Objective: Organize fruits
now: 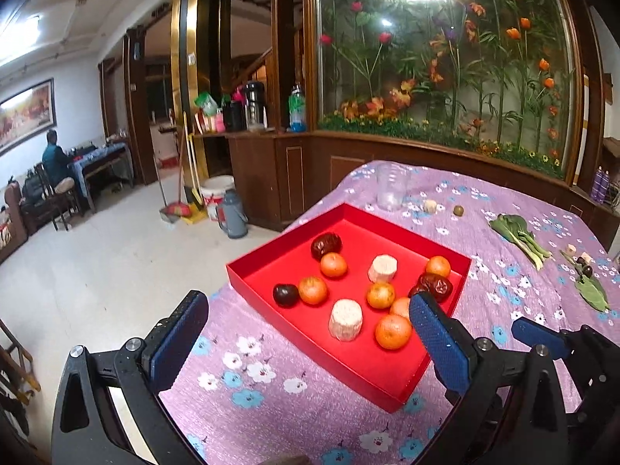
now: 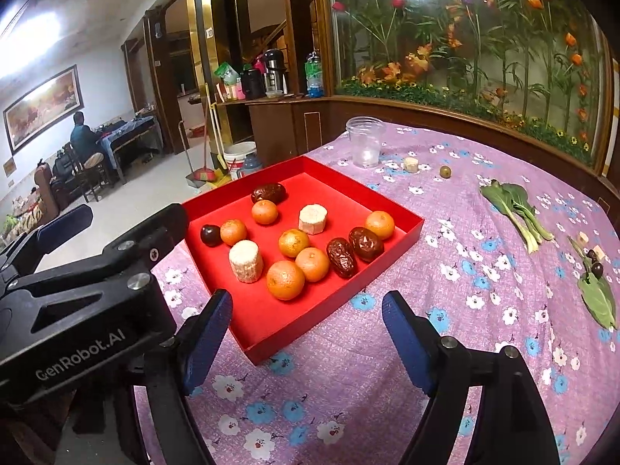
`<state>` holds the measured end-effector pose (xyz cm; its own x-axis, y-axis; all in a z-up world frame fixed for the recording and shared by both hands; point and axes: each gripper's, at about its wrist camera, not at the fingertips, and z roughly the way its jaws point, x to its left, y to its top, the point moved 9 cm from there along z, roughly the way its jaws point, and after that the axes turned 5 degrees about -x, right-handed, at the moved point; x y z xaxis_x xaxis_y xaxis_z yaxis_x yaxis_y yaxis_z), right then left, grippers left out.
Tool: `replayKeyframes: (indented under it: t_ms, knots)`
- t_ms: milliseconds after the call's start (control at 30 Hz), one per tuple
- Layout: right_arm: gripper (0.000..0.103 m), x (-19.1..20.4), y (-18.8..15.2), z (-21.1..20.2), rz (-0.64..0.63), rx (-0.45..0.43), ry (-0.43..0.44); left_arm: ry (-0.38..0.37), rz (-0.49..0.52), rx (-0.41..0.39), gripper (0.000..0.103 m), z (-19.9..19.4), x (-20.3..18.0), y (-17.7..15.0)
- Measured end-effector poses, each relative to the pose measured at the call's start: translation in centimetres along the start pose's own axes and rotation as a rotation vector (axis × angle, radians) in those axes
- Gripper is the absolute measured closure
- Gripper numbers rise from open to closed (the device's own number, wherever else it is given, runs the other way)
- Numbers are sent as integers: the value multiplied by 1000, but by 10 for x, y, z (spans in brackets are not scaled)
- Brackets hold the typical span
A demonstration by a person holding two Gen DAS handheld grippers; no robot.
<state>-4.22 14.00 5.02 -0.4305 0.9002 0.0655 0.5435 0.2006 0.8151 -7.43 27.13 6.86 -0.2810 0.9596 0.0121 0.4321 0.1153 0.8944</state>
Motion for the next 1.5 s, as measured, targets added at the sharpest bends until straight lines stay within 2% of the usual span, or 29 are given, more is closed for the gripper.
replayKeyframes:
  t_ms: [567, 1500]
  knots:
    - [17, 8, -14, 18, -59, 56, -25, -67, -28, 128, 0, 28, -6, -26]
    - [15, 6, -22, 30, -51, 88, -37, -119, -31, 189, 0, 41, -19, -42]
